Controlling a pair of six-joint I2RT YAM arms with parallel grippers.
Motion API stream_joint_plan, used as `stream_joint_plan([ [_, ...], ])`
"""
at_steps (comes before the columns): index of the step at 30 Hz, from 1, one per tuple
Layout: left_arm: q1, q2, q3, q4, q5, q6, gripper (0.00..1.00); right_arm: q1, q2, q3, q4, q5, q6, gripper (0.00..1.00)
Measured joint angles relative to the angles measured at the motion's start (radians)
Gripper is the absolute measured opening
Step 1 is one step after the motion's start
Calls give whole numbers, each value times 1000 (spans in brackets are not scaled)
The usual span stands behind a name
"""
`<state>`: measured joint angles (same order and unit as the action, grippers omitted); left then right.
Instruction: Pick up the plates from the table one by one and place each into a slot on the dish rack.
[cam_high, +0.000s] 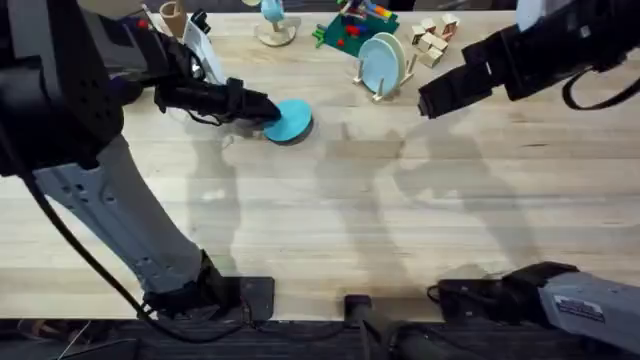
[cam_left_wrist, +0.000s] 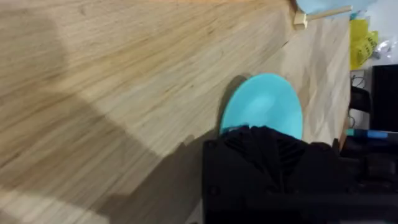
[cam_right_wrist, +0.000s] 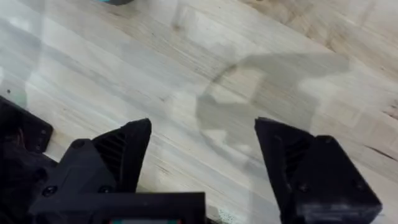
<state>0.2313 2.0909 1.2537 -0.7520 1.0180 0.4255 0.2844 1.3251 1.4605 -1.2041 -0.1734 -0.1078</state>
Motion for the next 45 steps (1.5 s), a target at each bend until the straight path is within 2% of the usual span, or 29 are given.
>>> stream_joint_plan([
  [37,1,6,6,-22,-4,-3,39,0,0,0,0,0,8,996],
  [45,5,44,21,-33,57,-5,39,0,0,0,0,-5,16,996],
])
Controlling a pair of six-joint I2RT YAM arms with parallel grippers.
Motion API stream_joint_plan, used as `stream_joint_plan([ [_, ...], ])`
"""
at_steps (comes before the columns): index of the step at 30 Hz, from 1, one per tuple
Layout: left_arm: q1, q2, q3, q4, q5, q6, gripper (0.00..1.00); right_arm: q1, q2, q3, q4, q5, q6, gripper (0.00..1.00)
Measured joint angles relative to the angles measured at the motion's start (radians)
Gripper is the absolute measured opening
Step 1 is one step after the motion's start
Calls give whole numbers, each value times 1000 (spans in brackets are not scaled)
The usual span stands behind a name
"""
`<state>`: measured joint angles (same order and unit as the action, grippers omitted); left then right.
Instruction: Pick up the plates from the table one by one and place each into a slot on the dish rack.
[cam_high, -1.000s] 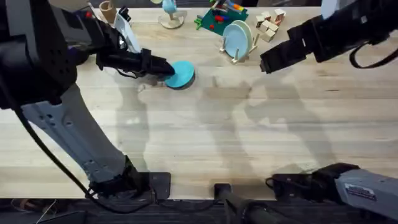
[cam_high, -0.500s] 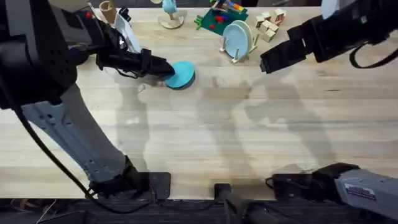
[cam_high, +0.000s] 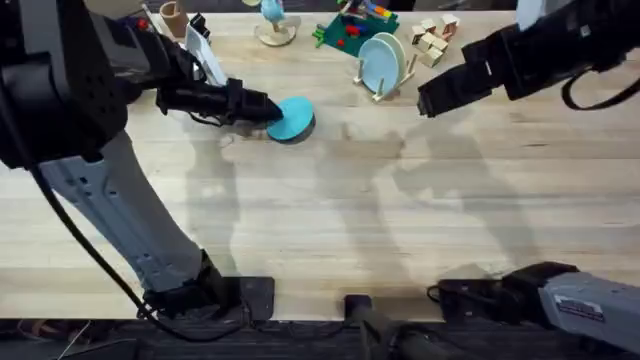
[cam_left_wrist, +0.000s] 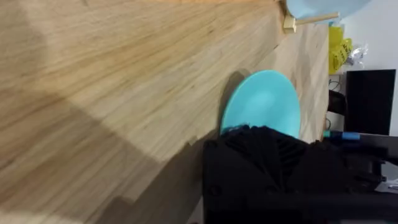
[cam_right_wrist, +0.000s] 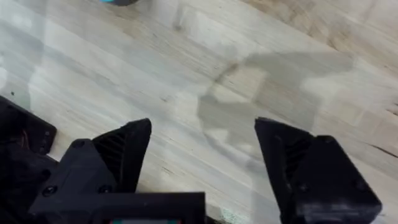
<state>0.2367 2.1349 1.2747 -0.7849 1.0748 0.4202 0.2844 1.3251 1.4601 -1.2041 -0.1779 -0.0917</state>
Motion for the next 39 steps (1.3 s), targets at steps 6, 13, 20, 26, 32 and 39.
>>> stream_joint_plan([
  [6,1,0,0,0,0,0,39,0,0,0,6,-53,7,996],
  [13,1,0,0,0,0,0,39,42,44,0,74,-93,79,996],
  [20,1,0,0,0,0,0,39,127,148,0,251,-108,276,996],
  [26,1,0,0,0,0,0,39,174,246,0,330,-108,432,996],
  [32,1,0,0,0,0,0,39,223,350,0,464,-110,547,996],
  [39,0,0,0,0,0,0,39,275,465,0,582,-126,647,996],
])
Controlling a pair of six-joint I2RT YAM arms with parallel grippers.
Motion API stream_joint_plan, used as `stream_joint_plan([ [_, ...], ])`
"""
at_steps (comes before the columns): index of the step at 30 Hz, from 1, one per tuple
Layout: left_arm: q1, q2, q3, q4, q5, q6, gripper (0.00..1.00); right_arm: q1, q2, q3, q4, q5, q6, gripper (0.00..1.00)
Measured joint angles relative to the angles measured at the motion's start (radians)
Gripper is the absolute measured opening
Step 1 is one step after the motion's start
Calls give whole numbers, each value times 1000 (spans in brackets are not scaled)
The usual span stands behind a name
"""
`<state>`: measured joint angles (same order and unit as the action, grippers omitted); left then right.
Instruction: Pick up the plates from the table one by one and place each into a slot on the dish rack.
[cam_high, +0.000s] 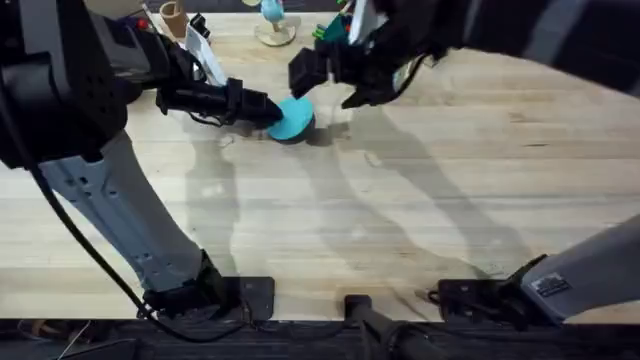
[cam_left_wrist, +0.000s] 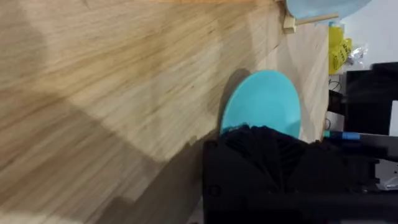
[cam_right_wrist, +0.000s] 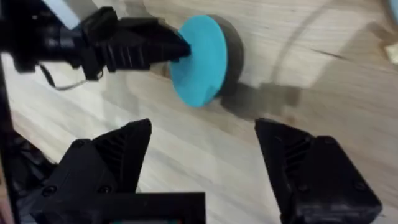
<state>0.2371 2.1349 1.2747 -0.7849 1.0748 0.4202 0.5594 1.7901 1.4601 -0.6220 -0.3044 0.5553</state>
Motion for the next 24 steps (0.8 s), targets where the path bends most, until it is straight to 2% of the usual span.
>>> stream_joint_plan([
  [4,0,0,0,0,0,0,39,19,67,0,88,-3,65,993],
  [5,0,0,0,0,0,0,39,32,128,0,154,-4,132,987],
  [11,0,0,0,0,0,0,39,41,224,-2,216,-4,231,950],
  [16,0,0,0,0,0,0,39,52,246,-5,271,-4,279,934],
  [21,0,0,0,0,0,0,39,69,248,-5,292,-4,301,789],
  [24,0,0,0,0,0,0,39,76,248,-5,292,-5,307,576],
])
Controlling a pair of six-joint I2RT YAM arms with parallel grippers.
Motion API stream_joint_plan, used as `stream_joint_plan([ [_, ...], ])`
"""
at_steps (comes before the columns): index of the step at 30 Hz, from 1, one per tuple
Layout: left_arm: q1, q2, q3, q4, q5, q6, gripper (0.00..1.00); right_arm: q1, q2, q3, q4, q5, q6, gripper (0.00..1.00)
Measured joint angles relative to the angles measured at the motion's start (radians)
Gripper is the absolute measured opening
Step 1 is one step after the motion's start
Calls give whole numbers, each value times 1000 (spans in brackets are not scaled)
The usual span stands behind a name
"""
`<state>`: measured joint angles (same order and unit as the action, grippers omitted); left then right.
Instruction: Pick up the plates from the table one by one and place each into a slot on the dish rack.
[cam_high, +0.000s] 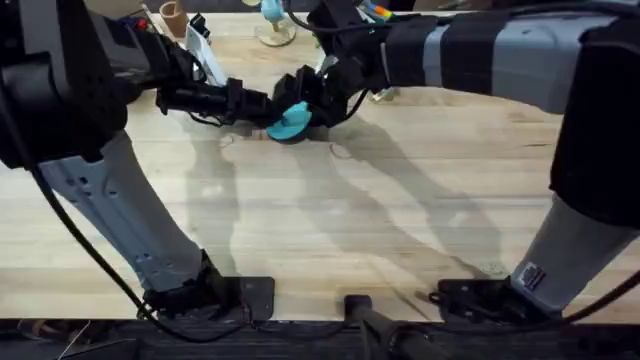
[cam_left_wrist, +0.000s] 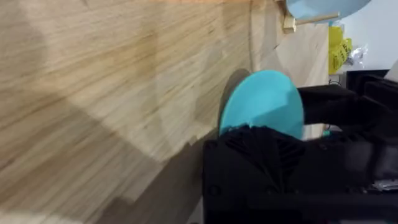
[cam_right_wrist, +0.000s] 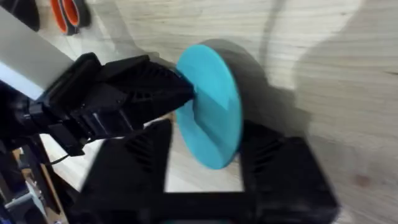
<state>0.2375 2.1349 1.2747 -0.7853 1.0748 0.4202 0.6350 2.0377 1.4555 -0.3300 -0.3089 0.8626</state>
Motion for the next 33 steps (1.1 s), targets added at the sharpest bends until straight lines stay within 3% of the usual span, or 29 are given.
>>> stream_joint_plan([
  [4,3,0,0,0,4,-1,39,-6,0,-3,-19,10,5,144],
  [6,8,0,0,0,13,-1,39,-16,-1,-5,-9,-9,13,47],
  [21,16,7,3,-43,30,3,39,-16,-14,-5,-14,-11,-16,33],
  [27,-1,-96,-14,-82,-85,11,39,-12,-88,-6,-37,43,-120,29],
  [33,-11,-327,-17,-135,-188,15,39,-52,-213,-6,-119,70,-259,29],
])
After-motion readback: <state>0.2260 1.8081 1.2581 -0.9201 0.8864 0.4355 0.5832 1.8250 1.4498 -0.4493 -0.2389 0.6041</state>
